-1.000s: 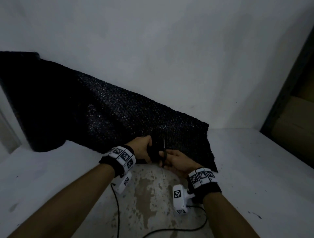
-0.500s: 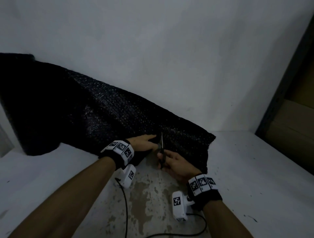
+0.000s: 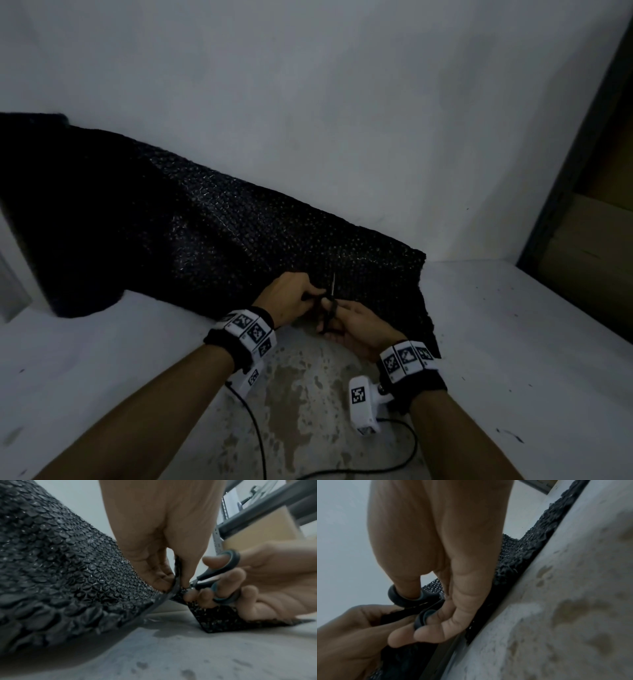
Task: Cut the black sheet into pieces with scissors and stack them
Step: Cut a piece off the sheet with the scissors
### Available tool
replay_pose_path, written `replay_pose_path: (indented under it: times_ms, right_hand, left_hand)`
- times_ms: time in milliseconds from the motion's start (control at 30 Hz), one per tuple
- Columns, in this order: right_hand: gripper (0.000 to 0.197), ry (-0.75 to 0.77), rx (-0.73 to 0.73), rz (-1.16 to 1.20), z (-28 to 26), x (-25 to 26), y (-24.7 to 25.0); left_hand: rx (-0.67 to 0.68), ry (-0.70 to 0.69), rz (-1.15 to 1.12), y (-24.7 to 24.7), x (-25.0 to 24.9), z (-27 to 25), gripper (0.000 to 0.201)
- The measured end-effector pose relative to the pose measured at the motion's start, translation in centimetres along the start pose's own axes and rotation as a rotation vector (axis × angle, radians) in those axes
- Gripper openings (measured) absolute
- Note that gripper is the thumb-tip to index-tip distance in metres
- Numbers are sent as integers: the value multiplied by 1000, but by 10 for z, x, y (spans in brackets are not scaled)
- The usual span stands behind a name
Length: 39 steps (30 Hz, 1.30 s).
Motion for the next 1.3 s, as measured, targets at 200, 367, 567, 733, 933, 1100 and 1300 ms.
replay_pose_path:
  times_ms: [200,367,567,733,933,1100,1300]
  right_hand:
    - [27,-2,-3,15,1,-1,-2]
    - [28,-2,2,-25,2,-4,2]
    - [20,32,0,-36,3,-5,5]
    - [18,22,-19,-88,2,-4,4]
    - [28,3,-39,-125,5,-2,5]
    - [26,-5,-66,-79,4,1,3]
    - [34,12,-92,-29,7,2,-1]
  left_hand:
    - [-17,-30,-52,-1,4,-3,28]
    - [-37,14,-128,1,8,-7,27]
    - [-102,132,-216,6,17,-8,27]
    - [-165,180,-237,8,22,-7,25]
    - [-140,199,-269,4,23,-11,20]
    - [-104,197,-269,4,19,-13,22]
    - [-84,197,-273,3,20,-15,27]
Point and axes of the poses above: each hand's wrist, its own z-axis towards the middle knuckle, its own y-axis out of the back of the hand, x = y × z, the point moved 7 cm from there along z, towards the middle knuckle, and after that the axes turned 7 degrees about -x, right-handed, at the moved point
